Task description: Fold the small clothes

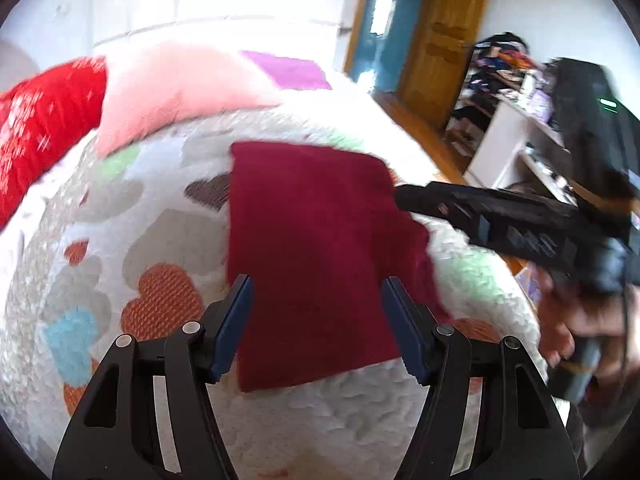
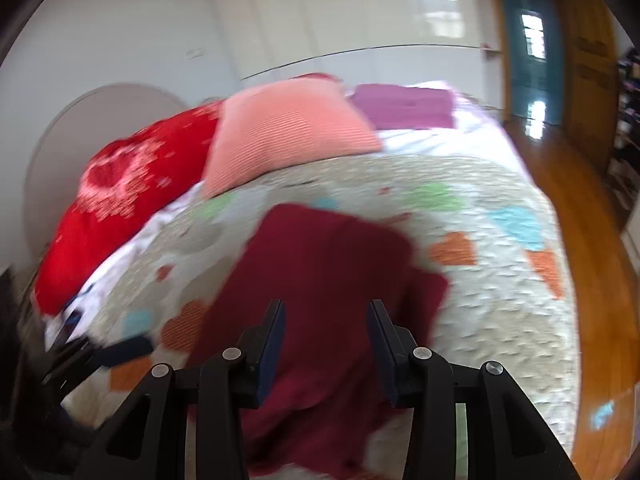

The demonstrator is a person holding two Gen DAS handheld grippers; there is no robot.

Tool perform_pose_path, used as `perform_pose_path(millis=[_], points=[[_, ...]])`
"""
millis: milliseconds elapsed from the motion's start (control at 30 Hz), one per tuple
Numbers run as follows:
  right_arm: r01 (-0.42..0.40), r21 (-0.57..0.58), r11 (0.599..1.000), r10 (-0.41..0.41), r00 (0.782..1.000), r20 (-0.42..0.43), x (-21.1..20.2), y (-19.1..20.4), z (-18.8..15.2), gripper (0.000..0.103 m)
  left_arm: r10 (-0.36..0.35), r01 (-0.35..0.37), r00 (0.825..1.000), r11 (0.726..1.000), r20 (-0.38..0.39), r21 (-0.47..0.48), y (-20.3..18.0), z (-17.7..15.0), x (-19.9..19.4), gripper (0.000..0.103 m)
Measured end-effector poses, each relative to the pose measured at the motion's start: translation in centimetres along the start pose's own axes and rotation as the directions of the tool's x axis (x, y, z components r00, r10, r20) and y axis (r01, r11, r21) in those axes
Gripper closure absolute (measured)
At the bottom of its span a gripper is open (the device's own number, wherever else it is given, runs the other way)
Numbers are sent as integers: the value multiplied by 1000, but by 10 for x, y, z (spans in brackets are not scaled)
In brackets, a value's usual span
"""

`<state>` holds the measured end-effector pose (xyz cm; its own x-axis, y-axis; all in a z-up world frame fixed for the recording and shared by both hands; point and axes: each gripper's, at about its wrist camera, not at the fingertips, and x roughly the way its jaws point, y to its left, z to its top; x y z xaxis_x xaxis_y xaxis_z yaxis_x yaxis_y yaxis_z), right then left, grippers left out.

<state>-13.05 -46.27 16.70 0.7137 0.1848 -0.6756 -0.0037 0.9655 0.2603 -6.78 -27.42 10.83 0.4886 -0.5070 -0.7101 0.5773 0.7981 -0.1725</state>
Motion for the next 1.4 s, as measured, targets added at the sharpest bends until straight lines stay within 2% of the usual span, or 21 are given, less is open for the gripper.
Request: perform_pose_path(millis=[67,100,167,200,233,300,333,400,433,500,533,667,800,833,900,933,1000,1200,1300,1367,1400], points=[[-15,-40,999,13,999,-30,11,13,-6,63,36,-36,999,999,-22,-21,8,-4,16,37],[6,-74,997,-10,999,-53,19,20,-12,65,50,-50,998,999,-33,-19,8,-11,15,37],[89,-116,989,-98,992,-78,29,21,-24,69,50,-52,994,999,-95,-16,14,-25,35,37],[159,-127,979,-171,980,-97,37,15,-33,69,37,-40,992,999,-118,-24,17,-31,38,37],[188,-116,975,-202,972,-123,46,5,-43,69,22,-27,991,999,-134,-35,17,-37,37,37],[147,-46,988,-152,978,-141,53,-14,-55,69,5,-10,993,999,-118,-49,22,-36,34,37],[117,-10,993,-117,987,-106,47,-20,-58,68,-21,14,995,997,-98,-75,27,-33,27,37],[79,42,996,-75,994,-79,36,-26,-57,51,-62,55,997,988,-43,-143,38,-23,21,35],[66,70,995,-61,996,-60,30,-29,-56,47,-77,73,997,981,-20,-178,45,-19,19,30],[56,118,991,-56,998,-2,21,-39,-53,27,-86,82,996,972,-9,-222,55,-9,22,24],[60,135,989,-63,998,15,20,-42,-52,24,-78,71,997,968,-21,-239,62,-5,30,24],[17,213,977,-16,1000,-10,40,-55,-48,21,-139,104,985,955,-107,-277,72,2,65,24],[-70,290,955,92,994,-65,81,-70,-47,18,-249,199,962,920,-110,-338,77,1,85,22],[-85,302,950,108,992,-61,86,-70,-48,18,-264,214,959,916,-107,-340,76,0,86,23],[-121,333,935,137,990,-25,86,-70,-48,42,-257,213,961,924,-103,-318,72,1,80,34],[-130,338,932,147,989,-23,83,-66,-47,45,-248,208,964,930,-100,-302,70,2,74,39],[-120,299,947,130,991,-14,71,-54,-43,57,-236,203,968,940,-91,-275,66,2,52,42],[-248,249,936,256,967,-3,30,-10,-53,59,-185,165,981,954,-60,-249,77,-28,-33,42],[-296,218,930,306,952,-15,23,25,-72,57,-114,88,988,968,-101,-234,80,-62,-58,42],[-264,191,946,281,957,-73,30,40,-89,50,-58,25,988,976,-145,-218,79,-86,-59,42],[-216,163,963,237,964,-118,37,47,-97,48,-36,4,988,978,-152,-207,79,-91,-58,42]])
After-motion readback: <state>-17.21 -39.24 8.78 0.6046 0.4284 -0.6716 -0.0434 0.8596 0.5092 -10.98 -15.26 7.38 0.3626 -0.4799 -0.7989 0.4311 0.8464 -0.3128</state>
